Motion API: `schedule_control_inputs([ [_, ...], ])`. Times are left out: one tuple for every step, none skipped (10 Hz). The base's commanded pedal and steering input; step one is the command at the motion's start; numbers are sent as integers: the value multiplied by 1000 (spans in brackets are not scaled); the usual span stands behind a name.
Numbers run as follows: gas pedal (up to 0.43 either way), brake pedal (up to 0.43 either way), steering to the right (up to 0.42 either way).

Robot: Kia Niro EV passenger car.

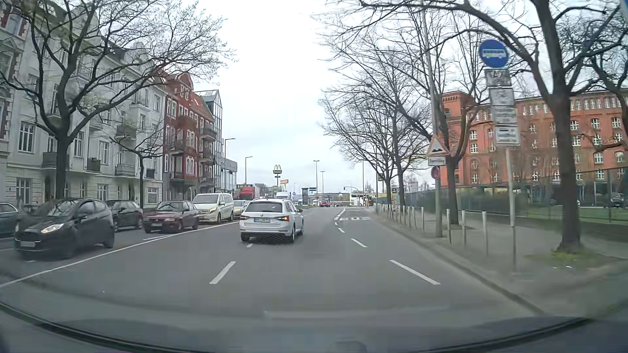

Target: Follow the waypoints while adhering to traffic rules and regulations

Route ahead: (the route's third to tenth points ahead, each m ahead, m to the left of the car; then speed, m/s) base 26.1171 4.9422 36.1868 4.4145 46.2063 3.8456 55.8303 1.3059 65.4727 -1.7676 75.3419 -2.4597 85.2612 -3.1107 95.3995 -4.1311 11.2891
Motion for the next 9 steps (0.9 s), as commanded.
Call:
schedule_control_inputs([
  [28, 0, -3],
  [28, 0, -1],
  [28, 0, 2],
  [28, 0, 5],
  [47, 0, 5],
  [47, 0, 6],
  [47, 0, 5],
  [47, 0, 5],
  [47, 0, 5],
])
